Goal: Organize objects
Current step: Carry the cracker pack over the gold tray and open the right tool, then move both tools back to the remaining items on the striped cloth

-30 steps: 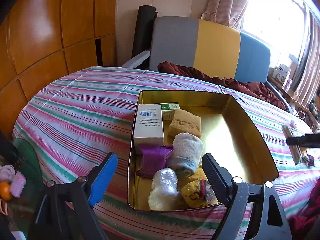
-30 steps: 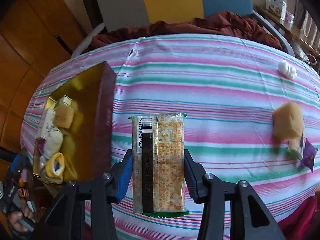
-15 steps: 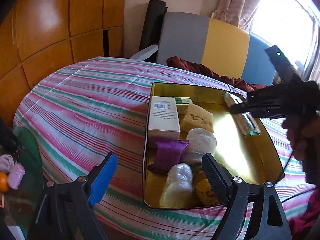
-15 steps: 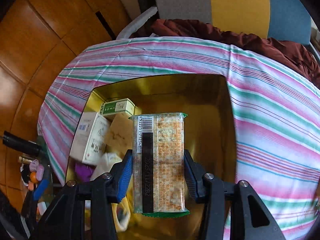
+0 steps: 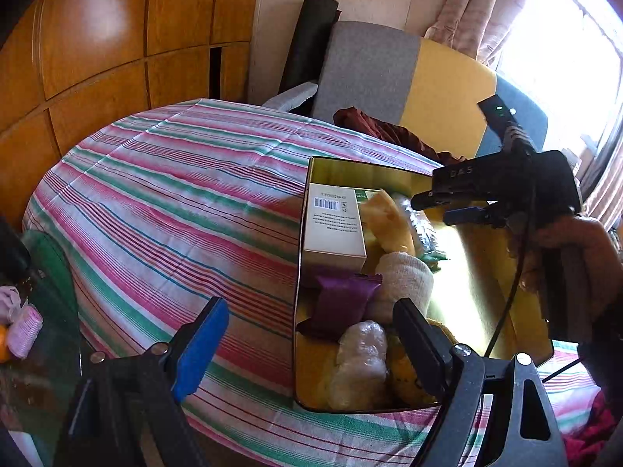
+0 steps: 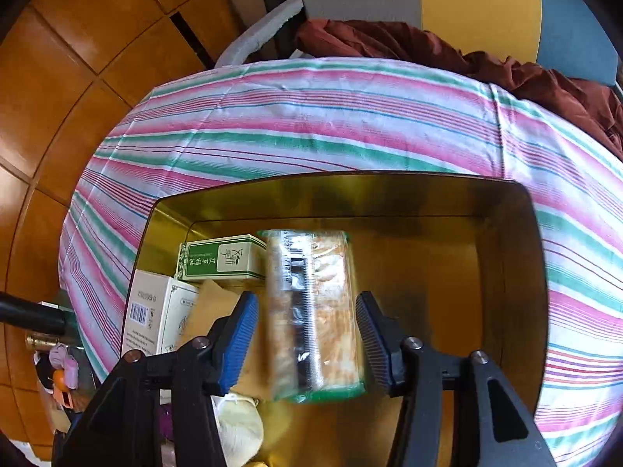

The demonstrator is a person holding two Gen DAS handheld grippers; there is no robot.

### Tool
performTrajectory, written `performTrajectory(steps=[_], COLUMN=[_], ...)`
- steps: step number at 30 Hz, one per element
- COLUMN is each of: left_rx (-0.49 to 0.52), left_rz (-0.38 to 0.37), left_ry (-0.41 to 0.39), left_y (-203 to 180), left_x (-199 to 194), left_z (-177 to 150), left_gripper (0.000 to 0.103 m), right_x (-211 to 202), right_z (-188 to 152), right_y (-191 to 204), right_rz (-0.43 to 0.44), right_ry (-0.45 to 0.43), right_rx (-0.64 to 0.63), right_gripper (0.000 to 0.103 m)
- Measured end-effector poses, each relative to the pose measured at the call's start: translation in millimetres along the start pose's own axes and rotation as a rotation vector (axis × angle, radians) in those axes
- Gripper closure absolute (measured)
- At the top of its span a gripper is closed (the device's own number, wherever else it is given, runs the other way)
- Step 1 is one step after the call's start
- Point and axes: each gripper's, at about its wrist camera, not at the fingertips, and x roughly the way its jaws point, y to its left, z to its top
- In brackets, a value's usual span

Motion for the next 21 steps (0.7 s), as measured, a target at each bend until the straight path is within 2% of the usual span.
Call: performTrajectory(steps=[10,16,21], left_rx=[0.047,0.090,0.130], left_rz=[-0.008,-0.020,-0.037], left_ry=[-0.042,-0.064,-0.067], left_y=[-17.4,-33.6,-47.4], left_x=[-15.9,-27.7,-34.2], left_z=[-2.0,-5.1,-8.2], left_gripper=[0.016,0.016,0.016], right_x=[-57.2,-90.1,-113.3], right_z=[-47.1,-81.2,-106.9], right_y=[-12.9,-26.2,-54.5], right_rz=[-0.016,-0.074,-0.112], right_ry=[-0.086,-0.145,-0.179], right_rx=[-0.037,-0.072,-0.037], right_gripper=[0.044,0.043,0.042])
